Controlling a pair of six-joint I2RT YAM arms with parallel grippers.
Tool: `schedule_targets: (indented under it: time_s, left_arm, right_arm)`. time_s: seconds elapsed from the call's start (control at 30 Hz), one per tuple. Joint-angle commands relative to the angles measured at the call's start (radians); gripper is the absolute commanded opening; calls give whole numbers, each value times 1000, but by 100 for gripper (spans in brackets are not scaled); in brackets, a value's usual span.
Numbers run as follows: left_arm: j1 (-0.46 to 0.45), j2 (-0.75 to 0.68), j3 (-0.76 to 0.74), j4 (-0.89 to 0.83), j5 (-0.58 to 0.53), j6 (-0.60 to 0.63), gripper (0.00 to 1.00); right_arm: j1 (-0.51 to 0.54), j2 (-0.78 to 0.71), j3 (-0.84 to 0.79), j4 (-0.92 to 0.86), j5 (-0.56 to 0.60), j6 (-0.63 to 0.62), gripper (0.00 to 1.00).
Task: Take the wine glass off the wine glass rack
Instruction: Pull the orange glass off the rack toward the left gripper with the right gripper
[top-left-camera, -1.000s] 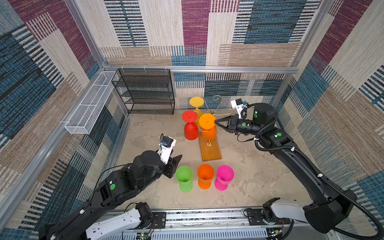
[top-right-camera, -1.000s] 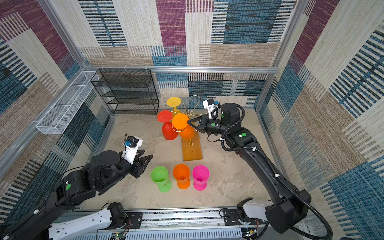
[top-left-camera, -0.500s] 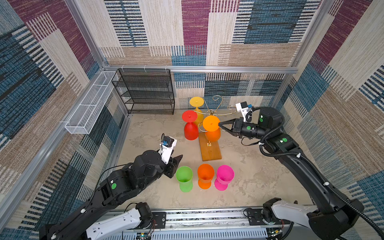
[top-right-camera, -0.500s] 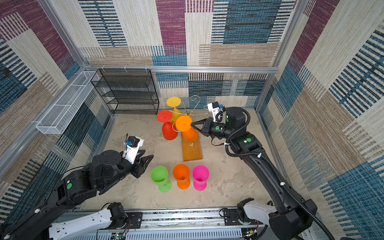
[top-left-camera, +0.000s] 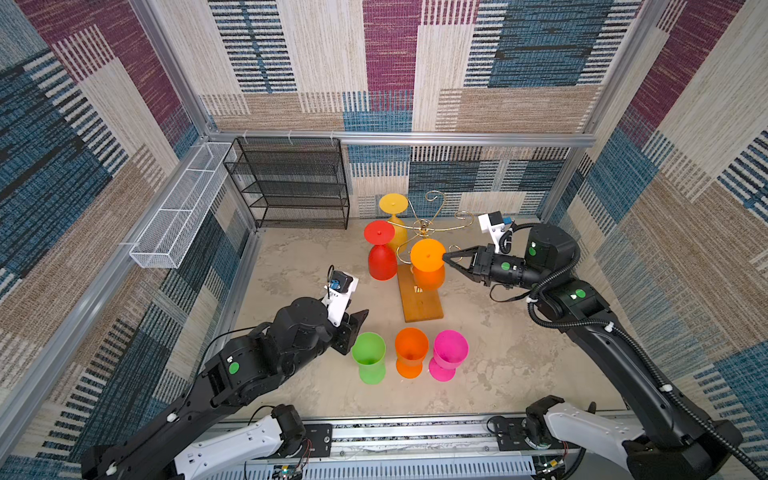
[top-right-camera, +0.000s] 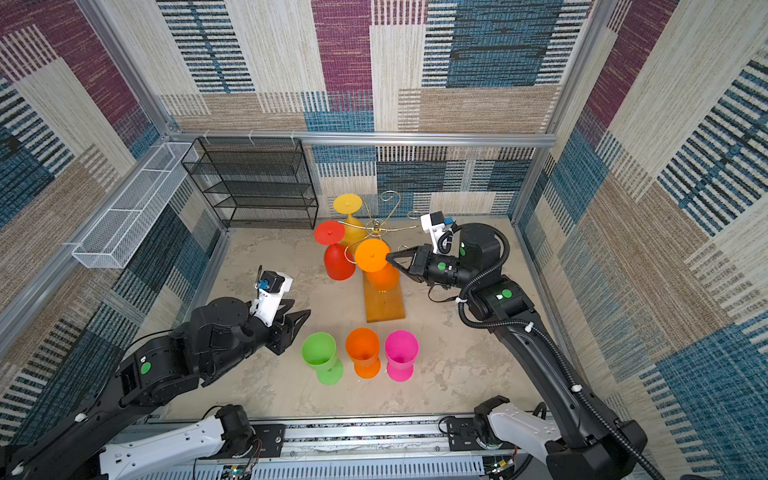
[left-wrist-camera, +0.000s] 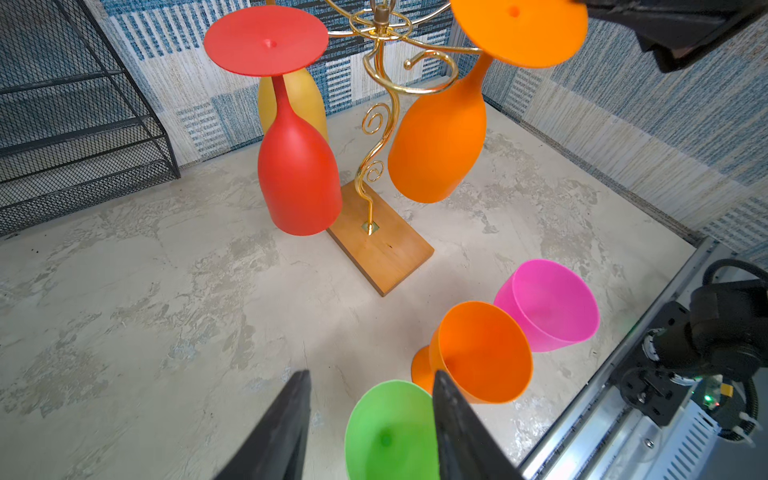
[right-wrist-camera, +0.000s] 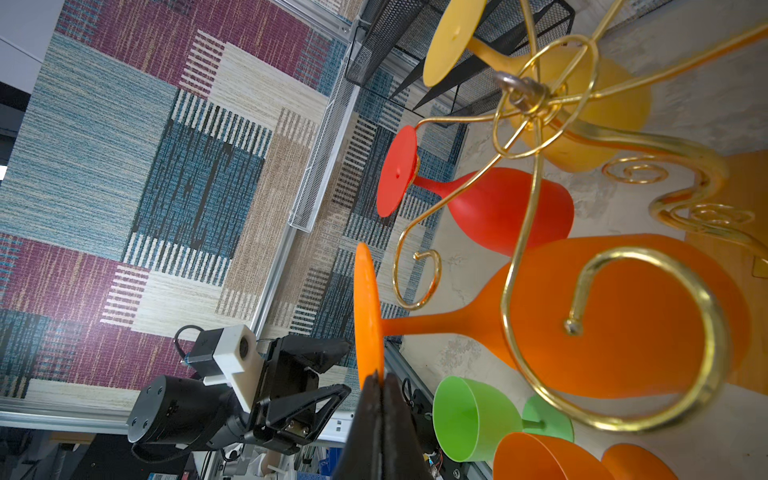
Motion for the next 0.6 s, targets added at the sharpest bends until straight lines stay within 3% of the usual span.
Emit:
schedule_targets:
  time_s: [0.0, 0.3, 0.57]
  left_arm:
    - [2, 2, 9, 25, 10, 2, 50]
    - [4, 13, 17, 28, 11, 6, 50]
    - [9, 27, 29, 34, 8, 19, 50]
  right_arm:
    - [1, -31, -23, 14, -22, 7, 0]
    - [2, -154, -94, -26, -52, 1, 0]
    - [1, -232, -117, -32, -150, 9, 0]
